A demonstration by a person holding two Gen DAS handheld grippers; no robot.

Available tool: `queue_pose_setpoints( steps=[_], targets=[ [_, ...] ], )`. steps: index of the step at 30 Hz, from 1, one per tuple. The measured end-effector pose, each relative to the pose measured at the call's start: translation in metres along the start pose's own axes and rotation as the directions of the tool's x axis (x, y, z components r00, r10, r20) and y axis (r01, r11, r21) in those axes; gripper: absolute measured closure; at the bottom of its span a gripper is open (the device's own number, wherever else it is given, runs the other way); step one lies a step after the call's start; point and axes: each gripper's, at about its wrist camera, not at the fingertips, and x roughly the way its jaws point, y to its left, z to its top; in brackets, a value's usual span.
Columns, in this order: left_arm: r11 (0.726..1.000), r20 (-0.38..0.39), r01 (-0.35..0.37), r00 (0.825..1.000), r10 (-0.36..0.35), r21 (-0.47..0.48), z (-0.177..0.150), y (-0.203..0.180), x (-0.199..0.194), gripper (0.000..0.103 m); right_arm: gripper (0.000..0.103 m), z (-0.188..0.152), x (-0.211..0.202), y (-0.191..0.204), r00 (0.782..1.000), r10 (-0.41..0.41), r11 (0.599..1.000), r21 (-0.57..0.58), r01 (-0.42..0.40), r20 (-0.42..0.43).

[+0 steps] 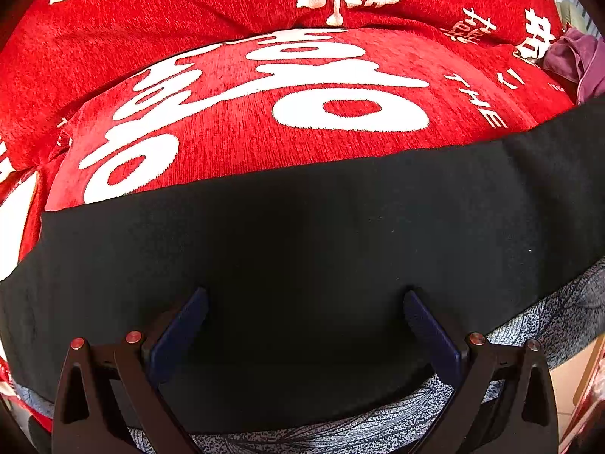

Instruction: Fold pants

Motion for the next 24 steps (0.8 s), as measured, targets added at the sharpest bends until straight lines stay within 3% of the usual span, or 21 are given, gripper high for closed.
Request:
queue_pose_setpoints(
  steps=[6,13,19,24],
  targets=[
    [0.998,-0.036,0.058,0.998,-0.058,-0.003,0.005,0.008,-0.004,0.000,0.088,0.012,-0.021,0.070,0.998,-0.018,0.970,-0.240,0.033,0.064],
    [0.974,-0.028,0.173,0.983,-0.179,-0.144,0.006,0.069,-0.023,0.000,0.088,0.005,-0.034,0.146,0.992,0.009,0.878,-0.476,0.052,0.124],
    [0.941,0.050,0.220,0.976,-0.214,-0.256,-0.015,0.158,-0.048,0.000,0.088,-0.030,-0.023,0.214,0.991,0.038,0.748,-0.661,0.058,0.130],
    [0.929,0.067,0.198,0.980,-0.186,-0.313,-0.033,0.218,-0.053,0.000,0.088,-0.070,-0.007,0.271,0.987,0.064,0.595,-0.800,0.080,0.147]
  ],
)
